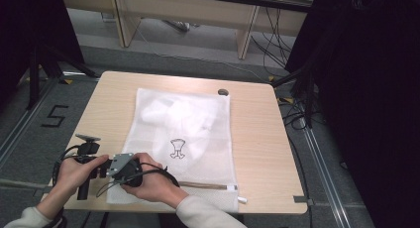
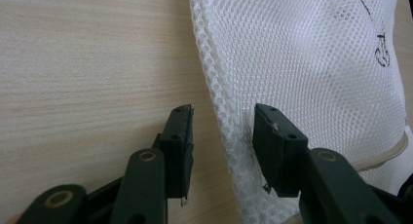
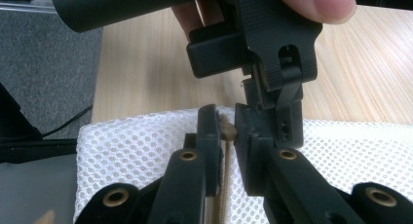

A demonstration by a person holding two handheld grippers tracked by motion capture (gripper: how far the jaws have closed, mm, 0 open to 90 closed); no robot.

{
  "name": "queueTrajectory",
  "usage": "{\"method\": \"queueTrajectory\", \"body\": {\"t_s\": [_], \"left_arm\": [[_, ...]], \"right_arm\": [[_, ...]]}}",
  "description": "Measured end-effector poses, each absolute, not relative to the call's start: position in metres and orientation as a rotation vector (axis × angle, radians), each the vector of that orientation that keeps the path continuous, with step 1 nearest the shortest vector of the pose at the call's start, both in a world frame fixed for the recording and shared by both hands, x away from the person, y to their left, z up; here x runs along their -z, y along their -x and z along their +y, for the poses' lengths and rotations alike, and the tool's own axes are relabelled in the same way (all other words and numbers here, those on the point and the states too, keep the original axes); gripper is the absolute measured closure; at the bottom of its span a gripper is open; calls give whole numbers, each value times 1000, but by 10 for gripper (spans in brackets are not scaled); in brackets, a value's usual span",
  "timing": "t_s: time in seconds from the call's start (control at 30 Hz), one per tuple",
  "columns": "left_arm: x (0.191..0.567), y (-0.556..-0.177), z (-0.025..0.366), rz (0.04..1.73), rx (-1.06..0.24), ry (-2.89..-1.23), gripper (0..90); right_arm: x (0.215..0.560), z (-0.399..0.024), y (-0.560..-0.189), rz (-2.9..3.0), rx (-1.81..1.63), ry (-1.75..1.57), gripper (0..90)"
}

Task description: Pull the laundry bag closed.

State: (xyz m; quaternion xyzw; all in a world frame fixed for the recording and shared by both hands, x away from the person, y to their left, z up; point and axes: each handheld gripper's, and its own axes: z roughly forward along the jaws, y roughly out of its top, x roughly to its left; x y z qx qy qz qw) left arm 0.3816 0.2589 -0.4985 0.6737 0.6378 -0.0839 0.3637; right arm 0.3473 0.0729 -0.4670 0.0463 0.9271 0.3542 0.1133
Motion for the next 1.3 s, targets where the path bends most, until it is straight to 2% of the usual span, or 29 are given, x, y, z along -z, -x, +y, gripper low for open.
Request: {"method": "queueTrajectory", "body": {"t_s": [0.33, 0.4, 0.47, 0.5, 0.67, 1.3], "left_arm": [[499, -384, 254, 1626, 257, -1761, 609], [499, -384, 255, 1624, 262, -1756, 686], [498, -383, 255, 1616, 265, -1756, 712], [498, -383, 255, 1602, 262, -1764, 777], [495, -383, 256, 1585, 266, -1759, 845], [490, -382, 256, 1573, 276, -1731, 862]], "right_arm": [[466, 73, -349, 2705, -1044, -92, 823], [466, 73, -349, 2708, -1048, -96, 823], [466, 73, -349, 2708, -1049, -97, 823], [466, 73, -348, 2716, -1037, -107, 823], [466, 73, -348, 2722, -1082, -103, 823], [471, 60, -347, 2742, -1061, -157, 825]]}}
